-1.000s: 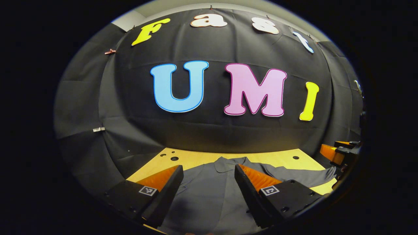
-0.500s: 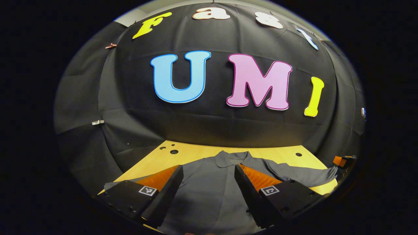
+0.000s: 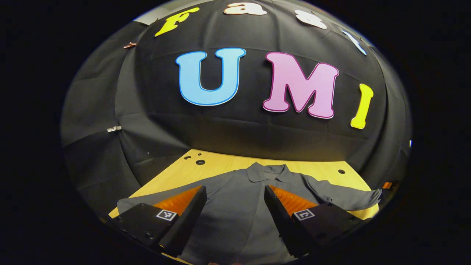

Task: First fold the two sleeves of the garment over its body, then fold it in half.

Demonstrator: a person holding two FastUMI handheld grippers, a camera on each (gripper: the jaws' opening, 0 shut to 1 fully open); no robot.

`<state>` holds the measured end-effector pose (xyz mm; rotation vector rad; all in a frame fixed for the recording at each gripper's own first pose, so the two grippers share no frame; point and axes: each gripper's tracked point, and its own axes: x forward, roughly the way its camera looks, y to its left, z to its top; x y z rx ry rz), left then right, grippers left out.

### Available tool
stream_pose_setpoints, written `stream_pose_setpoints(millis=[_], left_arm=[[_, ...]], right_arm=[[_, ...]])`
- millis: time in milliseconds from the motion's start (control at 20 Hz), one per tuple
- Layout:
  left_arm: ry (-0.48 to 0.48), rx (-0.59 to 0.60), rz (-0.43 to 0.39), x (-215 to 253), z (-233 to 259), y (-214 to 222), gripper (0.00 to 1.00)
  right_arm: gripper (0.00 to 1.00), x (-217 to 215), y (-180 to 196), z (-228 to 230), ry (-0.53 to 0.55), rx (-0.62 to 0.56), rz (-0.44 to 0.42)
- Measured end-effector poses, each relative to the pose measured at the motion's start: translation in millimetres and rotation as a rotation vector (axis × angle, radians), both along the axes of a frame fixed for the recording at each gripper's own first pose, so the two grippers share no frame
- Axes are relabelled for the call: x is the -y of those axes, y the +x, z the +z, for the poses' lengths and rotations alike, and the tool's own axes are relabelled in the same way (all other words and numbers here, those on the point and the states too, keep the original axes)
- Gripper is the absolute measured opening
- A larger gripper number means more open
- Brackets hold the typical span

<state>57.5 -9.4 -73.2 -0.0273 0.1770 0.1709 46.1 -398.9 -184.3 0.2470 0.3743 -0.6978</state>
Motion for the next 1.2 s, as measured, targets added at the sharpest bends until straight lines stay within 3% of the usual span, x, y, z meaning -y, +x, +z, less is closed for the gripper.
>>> stream_pose_setpoints(millis=[250,750,1000,1200], left_arm=[[-0.019,-0.022,0.039,-11.9,-7.2,-0.1,0.99],[-0.029,-0.077,0.097,-27.1,-22.5,1.0,0.99],[-0.03,-0.094,0.103,-28.0,-28.4,3.1,0.99],[-0.031,-0.104,0.103,-26.9,-32.0,4.6,0.99]], right_arm=[[0.99,43.9,1.2,-27.6,0.04,-0.058,-0.074],[0.99,97.9,33.0,-86.9,0.123,-0.209,-0.079],[0.99,101.2,39.9,-112.8,0.207,-0.272,-0.077],[0.96,100.2,37.0,-104.5,0.216,-0.332,-0.042]])
